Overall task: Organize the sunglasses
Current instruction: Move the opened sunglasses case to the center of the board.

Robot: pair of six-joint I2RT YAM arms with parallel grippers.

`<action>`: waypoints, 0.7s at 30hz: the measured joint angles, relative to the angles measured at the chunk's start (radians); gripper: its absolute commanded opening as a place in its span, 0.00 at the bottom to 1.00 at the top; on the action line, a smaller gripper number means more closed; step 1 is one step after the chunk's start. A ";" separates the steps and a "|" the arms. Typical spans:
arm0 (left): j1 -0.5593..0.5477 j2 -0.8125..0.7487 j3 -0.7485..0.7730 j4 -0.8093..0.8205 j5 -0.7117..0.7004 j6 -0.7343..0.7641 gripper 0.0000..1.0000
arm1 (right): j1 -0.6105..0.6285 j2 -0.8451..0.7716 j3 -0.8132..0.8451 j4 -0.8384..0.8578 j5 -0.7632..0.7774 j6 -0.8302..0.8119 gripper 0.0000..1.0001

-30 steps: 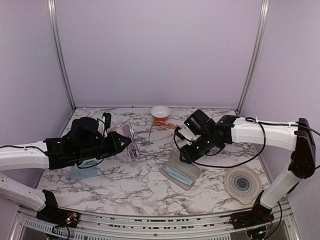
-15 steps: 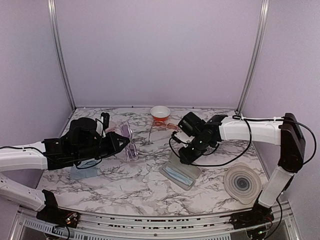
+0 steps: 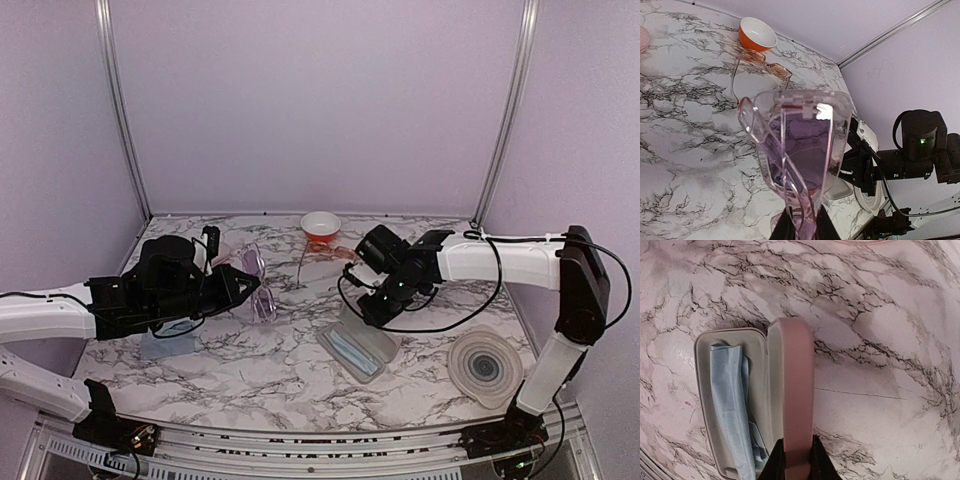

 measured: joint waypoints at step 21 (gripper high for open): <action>0.000 0.033 0.000 0.002 0.022 0.008 0.06 | 0.050 0.002 0.006 0.027 0.070 0.338 0.11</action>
